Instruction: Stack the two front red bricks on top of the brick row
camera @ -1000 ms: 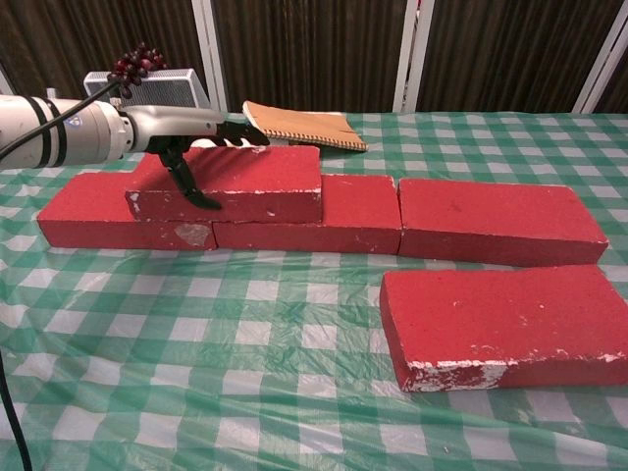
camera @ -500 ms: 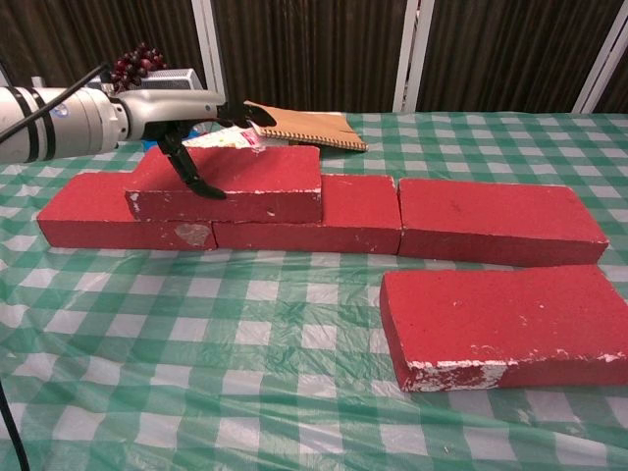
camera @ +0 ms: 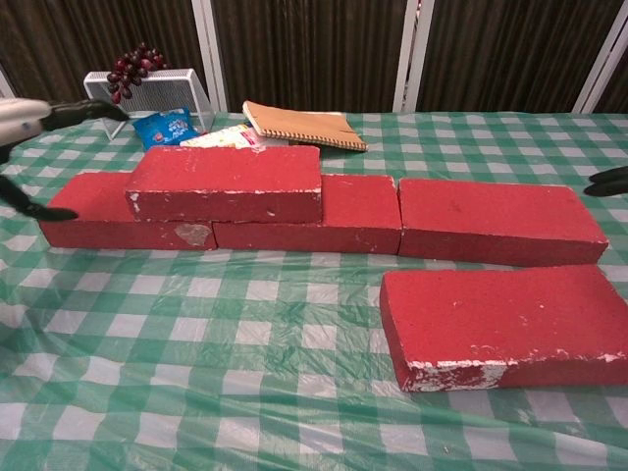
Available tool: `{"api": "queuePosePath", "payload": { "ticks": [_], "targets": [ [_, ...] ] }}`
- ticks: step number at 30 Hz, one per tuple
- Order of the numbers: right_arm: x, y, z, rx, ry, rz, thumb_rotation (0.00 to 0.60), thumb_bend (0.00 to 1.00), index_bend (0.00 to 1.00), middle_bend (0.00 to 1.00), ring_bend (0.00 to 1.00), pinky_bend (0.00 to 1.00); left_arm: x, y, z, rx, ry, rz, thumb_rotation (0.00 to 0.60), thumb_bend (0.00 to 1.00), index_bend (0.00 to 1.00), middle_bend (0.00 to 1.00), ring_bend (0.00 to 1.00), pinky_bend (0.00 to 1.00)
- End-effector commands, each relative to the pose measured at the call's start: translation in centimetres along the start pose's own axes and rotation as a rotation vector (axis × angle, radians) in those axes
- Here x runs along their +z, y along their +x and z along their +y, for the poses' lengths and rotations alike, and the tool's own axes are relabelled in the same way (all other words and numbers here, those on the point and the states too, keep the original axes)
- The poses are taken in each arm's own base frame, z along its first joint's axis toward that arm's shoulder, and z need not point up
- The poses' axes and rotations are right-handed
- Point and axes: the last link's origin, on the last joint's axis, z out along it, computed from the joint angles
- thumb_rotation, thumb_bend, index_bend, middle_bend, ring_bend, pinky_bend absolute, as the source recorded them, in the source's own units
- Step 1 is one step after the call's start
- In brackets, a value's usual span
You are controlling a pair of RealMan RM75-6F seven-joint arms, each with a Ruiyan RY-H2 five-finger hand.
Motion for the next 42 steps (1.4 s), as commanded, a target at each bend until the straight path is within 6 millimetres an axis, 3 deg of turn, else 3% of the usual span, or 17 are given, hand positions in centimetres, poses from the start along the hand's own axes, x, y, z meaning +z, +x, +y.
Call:
{"api": "queuePosePath", "payload": {
  "ticks": [1, 10, 24, 32, 35, 37, 39, 42],
  "targets": [
    [2.5, -1.0, -1.5, -0.024, 0.040, -0.071, 0.530, 0.19, 0.00, 0.00, 0.00, 0.00, -4.8, -2.7, -2.3, -0.027, 0.080, -0.023, 0.600, 0.22, 0.00, 0.00, 0.00, 0.03],
    [6.3, -3.0, -3.6, -0.047, 0.029, -0.153, 0.530, 0.19, 0.00, 0.00, 0.00, 0.00, -6.9, -4.7, -4.3, -0.099, 0.138, -0.015, 0.600, 0.23, 0.00, 0.00, 0.00, 0.03],
    [8.8, -5.1, -4.3, -0.041, -0.014, -0.241, 0.530, 0.19, 0.00, 0.00, 0.00, 0.00, -6.7, -4.6, -5.2, -0.131, 0.140, -0.025, 0.600, 0.23, 0.00, 0.00, 0.00, 0.03],
    [10.1, -5.4, -4.7, -0.011, -0.020, -0.230, 0.534, 0.19, 0.00, 0.00, 0.00, 0.03, -6.6, -4.7, -5.3, -0.130, 0.149, -0.035, 0.600, 0.24, 0.00, 0.00, 0.00, 0.03],
    [10.2, -5.4, -4.8, -0.004, -0.023, -0.216, 0.584, 0.19, 0.17, 0.18, 0.05, 0.21, -6.5, -4.8, -5.4, -0.133, 0.153, -0.039, 0.600, 0.24, 0.00, 0.00, 0.00, 0.03],
    [10.2, -5.5, -4.8, -0.006, -0.025, -0.218, 0.600, 0.19, 0.35, 0.29, 0.17, 0.35, -6.5, -4.8, -5.4, -0.133, 0.154, -0.042, 0.600, 0.24, 0.00, 0.00, 0.00, 0.03],
    [10.2, -5.6, -4.9, -0.007, -0.028, -0.226, 0.600, 0.19, 0.44, 0.36, 0.27, 0.42, -6.5, -4.8, -5.5, -0.133, 0.155, -0.045, 0.600, 0.24, 0.00, 0.00, 0.00, 0.03],
    [10.1, -5.6, -4.9, -0.008, -0.029, -0.222, 0.600, 0.19, 0.50, 0.41, 0.31, 0.46, -6.5, -4.8, -5.5, -0.132, 0.156, -0.047, 0.600, 0.24, 0.00, 0.00, 0.00, 0.03]
  ]
}}
